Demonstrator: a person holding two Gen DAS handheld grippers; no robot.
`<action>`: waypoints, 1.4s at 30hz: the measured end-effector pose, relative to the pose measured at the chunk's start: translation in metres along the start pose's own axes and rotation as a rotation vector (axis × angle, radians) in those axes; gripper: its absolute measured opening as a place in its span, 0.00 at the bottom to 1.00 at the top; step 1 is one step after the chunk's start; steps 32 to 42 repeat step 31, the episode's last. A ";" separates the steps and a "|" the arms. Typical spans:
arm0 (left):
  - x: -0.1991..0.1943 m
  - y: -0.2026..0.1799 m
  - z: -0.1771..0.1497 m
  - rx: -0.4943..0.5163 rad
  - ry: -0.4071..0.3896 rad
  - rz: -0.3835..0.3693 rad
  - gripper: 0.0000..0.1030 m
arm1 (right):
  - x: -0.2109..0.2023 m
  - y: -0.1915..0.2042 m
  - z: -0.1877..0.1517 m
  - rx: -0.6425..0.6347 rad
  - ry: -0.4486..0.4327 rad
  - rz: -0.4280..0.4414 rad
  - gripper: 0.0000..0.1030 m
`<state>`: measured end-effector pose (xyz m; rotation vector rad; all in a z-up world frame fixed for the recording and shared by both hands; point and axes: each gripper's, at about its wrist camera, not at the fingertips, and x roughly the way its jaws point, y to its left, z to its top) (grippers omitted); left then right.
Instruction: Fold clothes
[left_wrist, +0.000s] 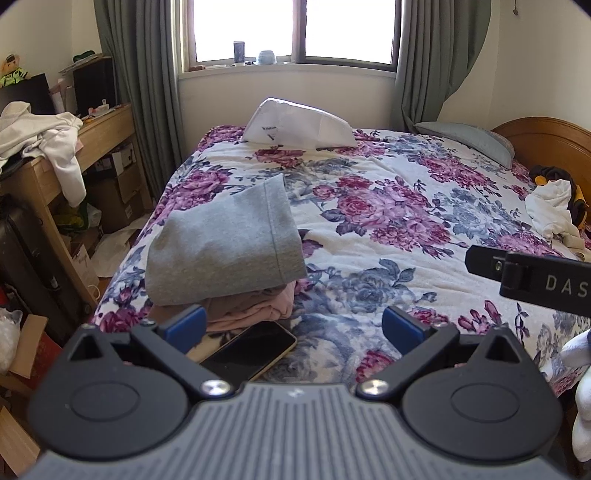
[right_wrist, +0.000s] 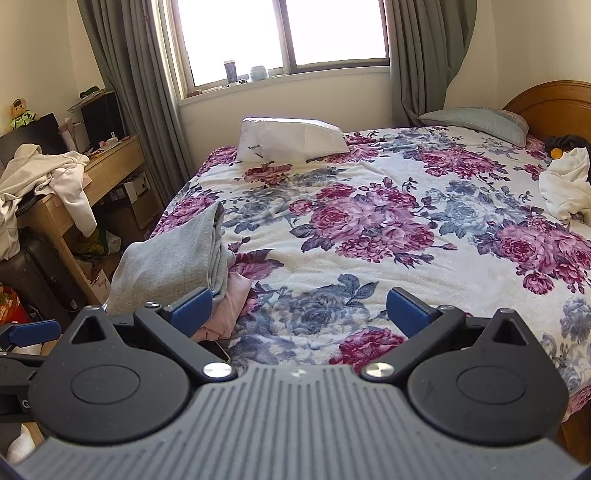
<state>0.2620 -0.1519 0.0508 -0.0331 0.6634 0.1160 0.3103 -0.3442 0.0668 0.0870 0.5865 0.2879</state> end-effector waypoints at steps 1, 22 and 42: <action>0.000 -0.001 0.000 -0.003 -0.001 0.002 1.00 | 0.001 0.001 -0.001 -0.002 0.003 0.001 1.00; -0.007 0.002 0.000 -0.031 -0.012 0.008 1.00 | -0.004 0.020 0.000 -0.043 0.007 0.018 1.00; 0.005 0.002 0.002 -0.028 0.000 0.002 1.00 | 0.005 0.015 0.002 -0.037 0.018 0.021 1.00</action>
